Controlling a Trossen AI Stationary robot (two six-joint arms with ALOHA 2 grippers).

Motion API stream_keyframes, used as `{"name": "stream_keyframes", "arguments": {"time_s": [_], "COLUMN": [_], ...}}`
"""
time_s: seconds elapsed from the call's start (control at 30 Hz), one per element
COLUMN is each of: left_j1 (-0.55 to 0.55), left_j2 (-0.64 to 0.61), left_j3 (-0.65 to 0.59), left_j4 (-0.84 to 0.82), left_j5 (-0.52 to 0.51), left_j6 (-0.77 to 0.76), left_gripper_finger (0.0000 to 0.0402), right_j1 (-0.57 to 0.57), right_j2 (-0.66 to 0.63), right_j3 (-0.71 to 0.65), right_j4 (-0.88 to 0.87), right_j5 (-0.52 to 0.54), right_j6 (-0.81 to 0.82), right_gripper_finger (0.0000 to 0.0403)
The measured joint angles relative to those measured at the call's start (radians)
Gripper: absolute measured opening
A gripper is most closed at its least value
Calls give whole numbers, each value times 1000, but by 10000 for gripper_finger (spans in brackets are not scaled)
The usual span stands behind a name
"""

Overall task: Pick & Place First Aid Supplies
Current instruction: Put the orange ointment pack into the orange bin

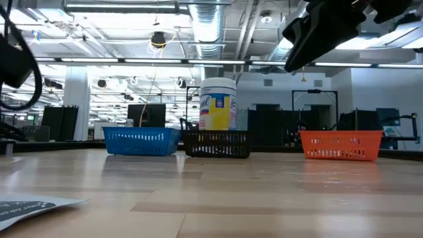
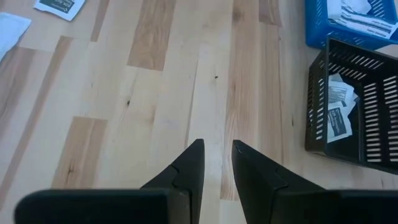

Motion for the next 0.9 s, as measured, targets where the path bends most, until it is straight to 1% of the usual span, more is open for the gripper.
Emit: {"name": "stream_keyframes", "arguments": {"time_s": [0.2,0.3,0.43,0.53,0.73,0.8,0.9], "left_j1": [-2,-1,-1,6,47,72,106], "left_j2": [85,108,123,124,117,113,112], "left_j3": [1,5,4,3,1,1,1], "left_j4": [8,9,7,6,3,16,32], "left_j5": [4,27,23,22,-16,-54,-90], "left_j6": [-10,-7,-1,18,79,101,166], "left_gripper_finger": [124,124,119,94,16,8,9], "right_j1": [0,-4,-5,-5,-5,-5,-5], "right_j2": [0,0,0,0,0,0,0], "right_j3": [0,0,0,0,0,0,0], "right_j4": [4,5,7,7,8,9,12], "right_j5": [0,0,0,0,0,0,0], "right_j6": [0,0,0,0,0,0,0], "right_gripper_finger": [75,75,75,75,75,75,75]}}
